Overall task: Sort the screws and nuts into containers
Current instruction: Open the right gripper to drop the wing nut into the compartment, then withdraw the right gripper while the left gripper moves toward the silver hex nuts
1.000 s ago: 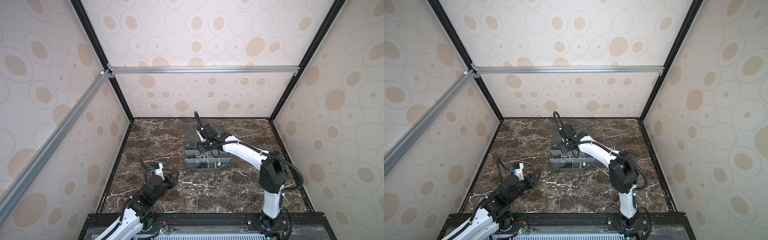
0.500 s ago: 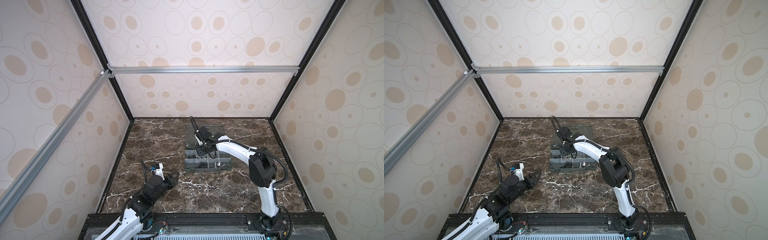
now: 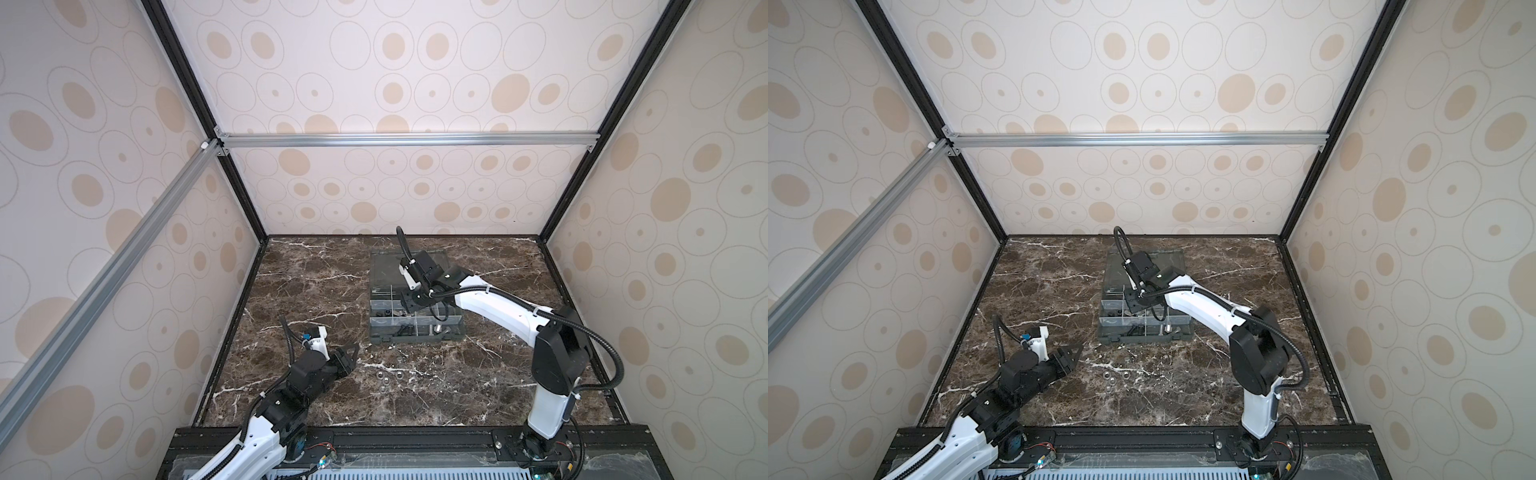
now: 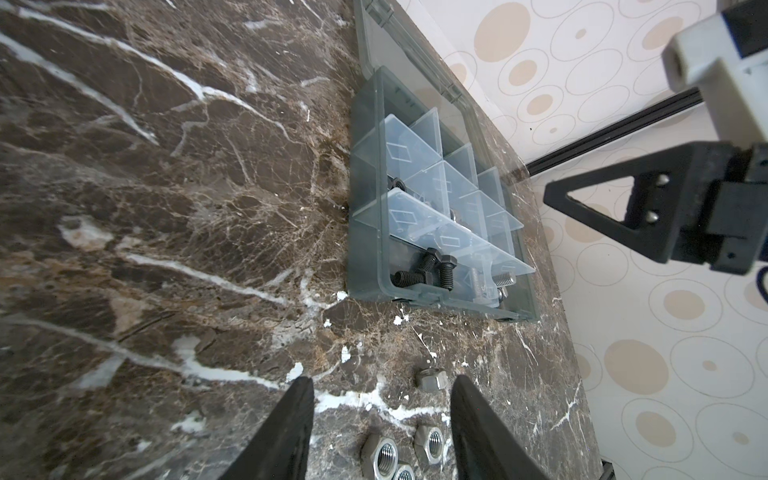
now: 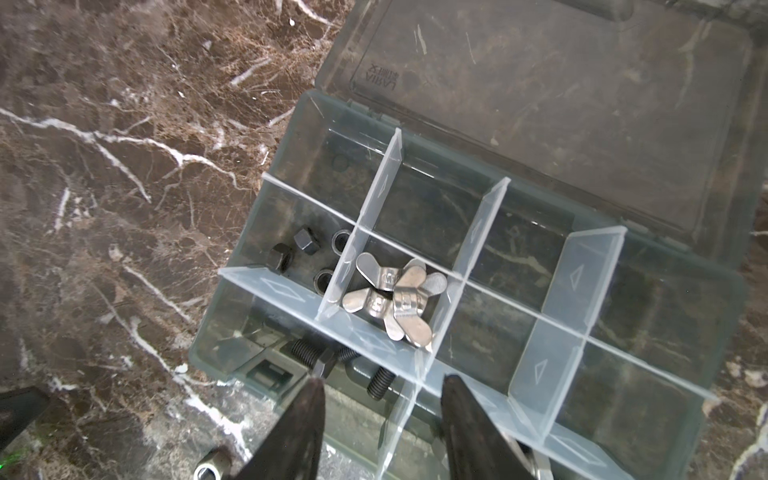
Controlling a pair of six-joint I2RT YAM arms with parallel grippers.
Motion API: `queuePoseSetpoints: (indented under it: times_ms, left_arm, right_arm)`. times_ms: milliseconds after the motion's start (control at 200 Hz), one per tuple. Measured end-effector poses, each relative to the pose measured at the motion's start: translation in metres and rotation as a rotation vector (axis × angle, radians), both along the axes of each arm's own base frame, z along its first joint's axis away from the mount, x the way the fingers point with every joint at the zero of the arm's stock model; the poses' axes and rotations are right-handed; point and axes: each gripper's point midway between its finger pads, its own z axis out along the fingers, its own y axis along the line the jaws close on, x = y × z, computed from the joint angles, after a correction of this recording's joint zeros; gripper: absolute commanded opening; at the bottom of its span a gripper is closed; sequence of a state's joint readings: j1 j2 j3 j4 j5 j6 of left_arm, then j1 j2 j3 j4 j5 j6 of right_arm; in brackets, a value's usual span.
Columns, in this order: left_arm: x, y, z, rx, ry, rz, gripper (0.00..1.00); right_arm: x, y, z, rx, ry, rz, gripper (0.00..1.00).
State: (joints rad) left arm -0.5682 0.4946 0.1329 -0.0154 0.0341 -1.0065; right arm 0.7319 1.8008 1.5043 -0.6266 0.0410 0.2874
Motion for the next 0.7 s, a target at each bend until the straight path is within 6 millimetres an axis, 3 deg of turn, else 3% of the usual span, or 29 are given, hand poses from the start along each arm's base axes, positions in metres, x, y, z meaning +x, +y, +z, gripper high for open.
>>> queuePoseSetpoints:
  times_ms: [270,700]
  left_arm:
    - [0.0,-0.002,-0.002,0.0,0.008,-0.007,0.53]
    - [-0.001,-0.004,-0.014,0.02,0.052,-0.022,0.51]
  right_arm:
    - [-0.037,-0.032,-0.011,0.001,0.032,-0.02,0.5]
    - [-0.078,-0.067,-0.042,-0.011,0.091,-0.07,0.51]
